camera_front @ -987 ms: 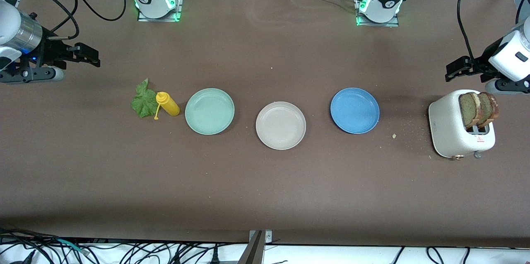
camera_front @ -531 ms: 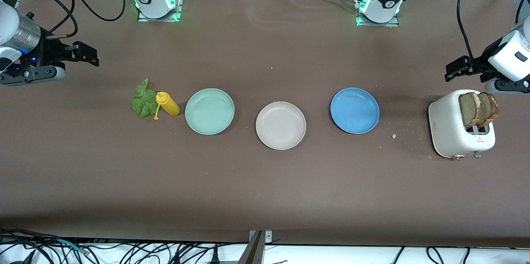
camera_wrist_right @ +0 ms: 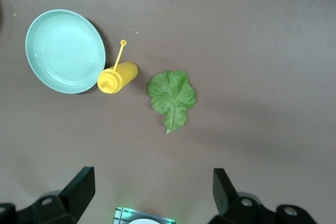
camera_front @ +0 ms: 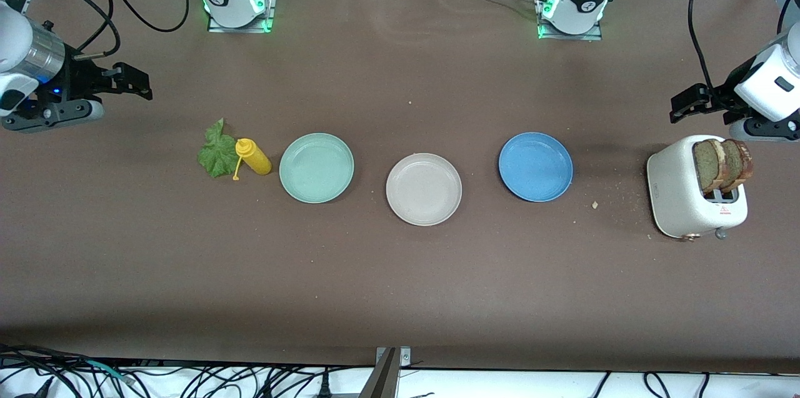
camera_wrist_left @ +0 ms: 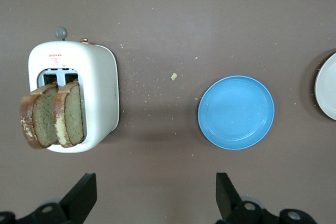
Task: Make sandwich in beige plate with both arms
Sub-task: 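Reach the right gripper toward the yellow mustard bottle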
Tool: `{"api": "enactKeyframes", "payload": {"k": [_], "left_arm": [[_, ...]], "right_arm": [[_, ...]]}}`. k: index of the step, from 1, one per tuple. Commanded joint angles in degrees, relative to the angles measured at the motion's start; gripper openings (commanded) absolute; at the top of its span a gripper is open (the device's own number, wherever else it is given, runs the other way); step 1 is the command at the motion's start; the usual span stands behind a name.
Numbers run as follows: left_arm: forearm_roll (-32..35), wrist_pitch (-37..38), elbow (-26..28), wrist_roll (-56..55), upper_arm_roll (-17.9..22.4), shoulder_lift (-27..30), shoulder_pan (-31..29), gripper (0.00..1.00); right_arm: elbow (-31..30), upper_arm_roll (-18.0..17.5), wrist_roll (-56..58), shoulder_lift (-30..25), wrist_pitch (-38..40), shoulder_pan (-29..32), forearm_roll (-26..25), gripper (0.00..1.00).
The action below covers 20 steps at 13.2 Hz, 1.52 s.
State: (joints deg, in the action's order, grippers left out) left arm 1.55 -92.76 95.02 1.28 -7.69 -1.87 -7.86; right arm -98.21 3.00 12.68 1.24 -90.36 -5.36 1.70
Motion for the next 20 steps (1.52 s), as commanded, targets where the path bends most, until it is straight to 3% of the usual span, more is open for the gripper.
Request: {"api": "enactKeyframes", "payload": {"k": [1, 5, 12, 16, 20], "left_arm": [[-0.93, 0.83, -1.51, 0.30, -0.22, -0.33, -0.05, 1.00], [-0.93, 0.83, -1.42, 0.38, -0.22, -0.33, -0.05, 1.00], [-0.84, 0.83, -1.42, 0.38, -0.22, -0.42, -0.05, 1.00], [-0.84, 0.74, -1.42, 0.38, -0.14, -0.42, -0.05, 1.00], [-0.84, 0.31, -1.42, 0.39, 0.04, -0.51, -0.05, 1.00]], "right_arm": [[-3.30, 2.43, 11.26, -0.36, -2.27, 0.44, 2.60, 0.99], [-8.22, 6.65, 27.27, -0.27, -7.63, 0.44, 8.56, 0.99], [-19.11, 14.22, 54.59, 2.09, -17.12, 0.52, 25.96, 0.99], [-19.66, 16.60, 75.06, 8.76, -17.30, 0.52, 38.78, 0.99], [-19.74, 16.68, 90.02, 12.81, -17.13, 1.40, 44.95, 0.99]]}}
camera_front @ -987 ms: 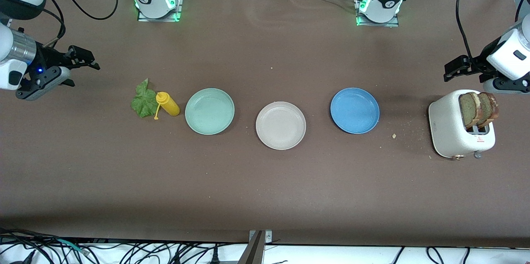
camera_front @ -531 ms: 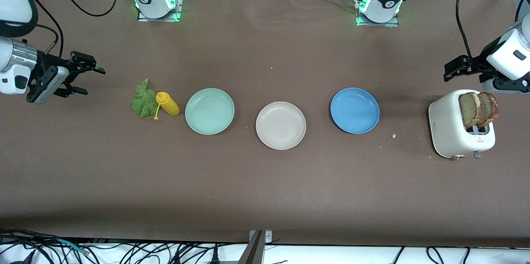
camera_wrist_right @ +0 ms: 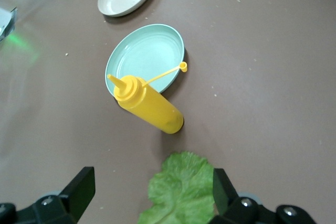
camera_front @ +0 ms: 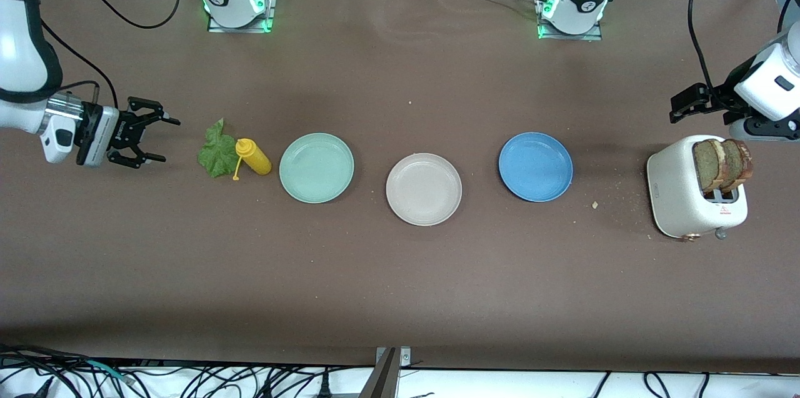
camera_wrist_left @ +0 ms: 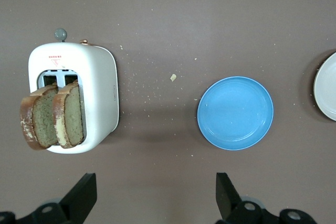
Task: Make sandwich in beige plate with both arms
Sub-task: 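Reach the right gripper toward the yellow mustard bottle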
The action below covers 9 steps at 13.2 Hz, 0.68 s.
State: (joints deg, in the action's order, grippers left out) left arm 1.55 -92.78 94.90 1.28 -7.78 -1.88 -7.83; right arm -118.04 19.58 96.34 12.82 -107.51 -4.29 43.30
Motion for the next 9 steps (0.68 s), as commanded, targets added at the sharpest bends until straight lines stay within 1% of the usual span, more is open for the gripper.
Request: {"api": "enactKeyframes", "payload": {"k": [1, 4, 8, 9], "left_arm": [[-0.84, 0.32, -1.29, 0.30, 0.13, -0.49, -0.08, 1.00], [-0.84, 0.23, -1.29, 0.39, 0.13, -0.49, -0.08, 1.00], [-0.76, 0.14, -1.12, 0.56, 0.57, -0.75, -0.60, 1.00], [0.11, -0.55, -1.12, 0.74, 0.57, -0.75, -1.04, 1.00]], "right_arm": [[0.09, 0.11, 8.49, 2.37, 0.11, 0.42, 5.11, 0.99], [0.09, 0.11, 11.58, 4.14, 0.46, 0.42, 7.50, 0.99], [0.09, 0.02, 11.76, 4.49, 0.55, 0.42, 7.68, 0.99], [0.09, 0.02, 11.76, 4.49, 0.55, 0.42, 8.29, 0.99]]}}
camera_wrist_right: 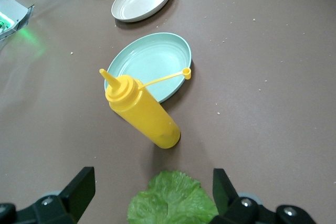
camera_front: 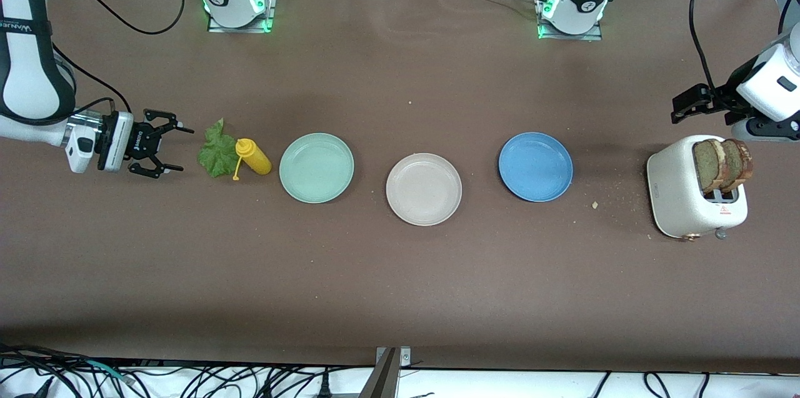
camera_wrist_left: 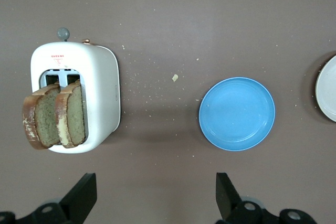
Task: Make sandwich in beige plate with both arms
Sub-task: 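Grasp the mustard with the right gripper while the left gripper grasps toast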
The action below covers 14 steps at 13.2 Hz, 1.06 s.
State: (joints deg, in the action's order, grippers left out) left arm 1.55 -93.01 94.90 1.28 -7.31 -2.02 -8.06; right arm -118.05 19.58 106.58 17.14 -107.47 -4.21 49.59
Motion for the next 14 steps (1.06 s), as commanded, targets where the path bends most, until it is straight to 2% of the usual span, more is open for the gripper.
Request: {"api": "enactKeyframes", "payload": {"k": [1, 3, 5, 8, 11, 14], "left_arm": [[1.25, -0.94, -1.12, 0.91, 0.10, -0.88, -1.26, 1.00], [2.75, -2.51, -0.77, 1.35, 0.19, -1.85, -2.65, 1.00], [2.84, -4.80, -0.24, 1.53, 0.19, -4.13, -4.24, 1.00], [2.84, -8.92, -0.15, 6.36, 0.19, -8.16, -7.49, 1.00], [2.93, -13.93, 0.38, 8.46, 0.19, -12.21, -8.99, 1.00], [6.70, -16.76, 1.17, 9.62, 0.19, -15.11, -9.43, 1.00]], "right_arm": [[0.10, 0.02, 1.61, 0.26, 0.50, 0.35, 2.00, 0.99], [0.10, 0.02, 3.97, 1.13, 0.50, 0.35, 2.26, 0.99], [0.10, 0.02, 6.70, 2.54, 0.59, 0.43, 4.71, 0.99], [0.10, -0.07, 9.86, 3.95, 0.77, 0.43, 6.74, 0.99], [0.10, -0.07, 16.27, 7.45, 2.34, 0.61, 11.30, 0.99], [-0.34, -0.15, 23.03, 9.13, 4.19, 0.52, 14.47, 0.99]]}}
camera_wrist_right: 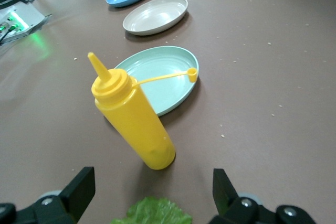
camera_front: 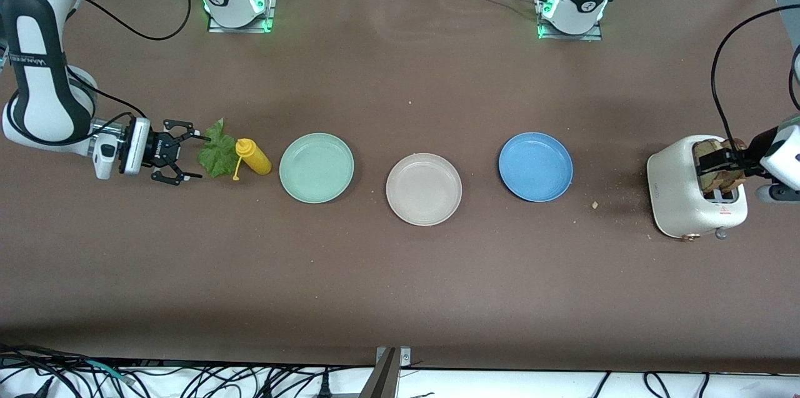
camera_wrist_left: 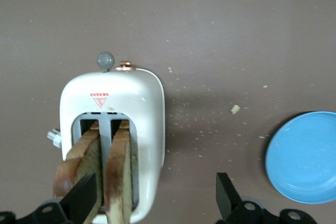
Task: Make sandwich in beige plate with both arms
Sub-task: 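Grasp the mustard with the right gripper while the left gripper grasps toast, then lift the mustard with the right gripper while the left gripper lifts toast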
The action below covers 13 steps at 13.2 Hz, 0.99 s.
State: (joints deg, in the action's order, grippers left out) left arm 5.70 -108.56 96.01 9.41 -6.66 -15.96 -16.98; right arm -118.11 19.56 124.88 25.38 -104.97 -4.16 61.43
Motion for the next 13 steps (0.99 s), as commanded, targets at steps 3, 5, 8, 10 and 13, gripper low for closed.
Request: {"api": "enactKeyframes", "payload": {"k": [3, 5, 8, 10, 13], "left_arm": [[4.23, -3.83, 2.94, 1.49, -0.46, -1.45, -2.18, 1.00], [4.32, -6.21, 5.32, 1.58, -0.46, -1.27, -3.23, 1.00], [4.23, -6.75, 6.82, 1.49, -0.46, -1.18, -3.41, 0.84], [4.23, -6.75, 7.17, 1.40, -0.46, -1.09, -3.41, 0.50], [4.32, -6.05, 6.91, 1.23, -0.37, -1.18, -3.50, 0.05]], "right_arm": [[-1.60, -0.66, 11.67, 2.56, 2.74, 0.29, 6.06, 0.99], [-1.42, -0.75, 16.07, 5.11, 4.59, -0.59, 10.79, 0.99], [-0.72, -0.75, 17.76, 5.74, 5.74, -0.94, 14.32, 0.99], [-0.72, -1.88, 19.16, 6.87, 6.79, -1.29, 16.17, 0.99], [-0.28, -2.24, 22.93, 10.13, 9.60, -1.29, 19.68, 0.99]]}}
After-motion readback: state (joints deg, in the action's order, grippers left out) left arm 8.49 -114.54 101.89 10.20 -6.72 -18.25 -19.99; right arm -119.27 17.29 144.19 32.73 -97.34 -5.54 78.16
